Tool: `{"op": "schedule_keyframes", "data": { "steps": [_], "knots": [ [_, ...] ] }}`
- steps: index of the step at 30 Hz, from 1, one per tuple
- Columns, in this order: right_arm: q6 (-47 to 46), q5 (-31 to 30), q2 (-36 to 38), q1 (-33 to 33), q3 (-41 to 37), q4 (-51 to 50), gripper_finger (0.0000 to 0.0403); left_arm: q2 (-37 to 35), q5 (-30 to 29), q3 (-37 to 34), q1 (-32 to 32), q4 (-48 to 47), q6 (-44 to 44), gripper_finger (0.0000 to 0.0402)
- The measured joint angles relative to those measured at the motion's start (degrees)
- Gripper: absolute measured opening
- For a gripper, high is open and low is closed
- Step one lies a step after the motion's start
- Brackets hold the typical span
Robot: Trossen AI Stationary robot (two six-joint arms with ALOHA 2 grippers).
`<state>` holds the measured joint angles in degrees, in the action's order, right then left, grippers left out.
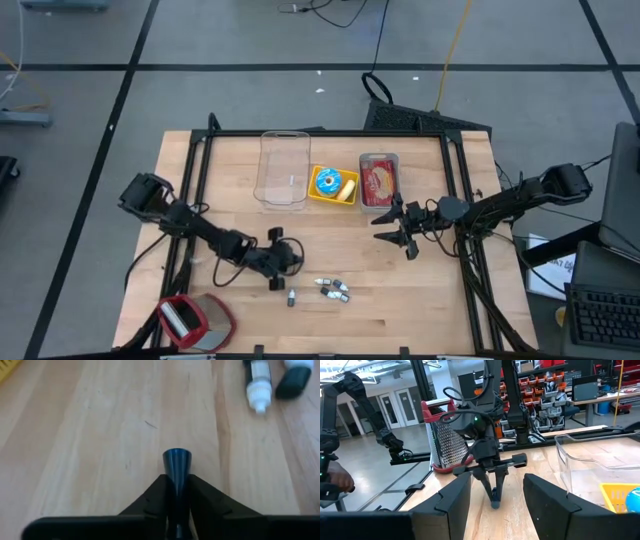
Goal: Pick & Place Food Item
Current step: Put the blue food coloring bottle into the transparent bin
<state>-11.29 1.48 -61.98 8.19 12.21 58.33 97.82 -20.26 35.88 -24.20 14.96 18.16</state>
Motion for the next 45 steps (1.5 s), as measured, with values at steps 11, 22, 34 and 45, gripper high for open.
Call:
{"op": "schedule_keyframes", "data": {
  "steps": [11, 22, 34, 45],
  "knots": [
    [0.0, 0.0, 0.0, 0.0, 0.0, -0.2, 0.0171, -4.4, 0.4, 0.0, 2.5, 7.9, -9.9, 0.0045],
    [0.0, -0.1, 0.0, 0.0, 0.0, -0.4, 0.0171, -27.6, -10.2, 0.1, 7.4, -1.9, -16.0, 0.0033],
    [0.0, -0.2, 0.0, 0.0, 0.0, -0.3, 0.0171, -40.5, -21.0, 0.1, 23.2, -15.2, -3.0, 0.0031],
    [0.0, -0.2, 0.0, 0.0, 0.0, -0.4, 0.0171, -24.9, -16.6, 0.1, 31.2, -16.2, 9.9, 0.0037]
  ]
}}
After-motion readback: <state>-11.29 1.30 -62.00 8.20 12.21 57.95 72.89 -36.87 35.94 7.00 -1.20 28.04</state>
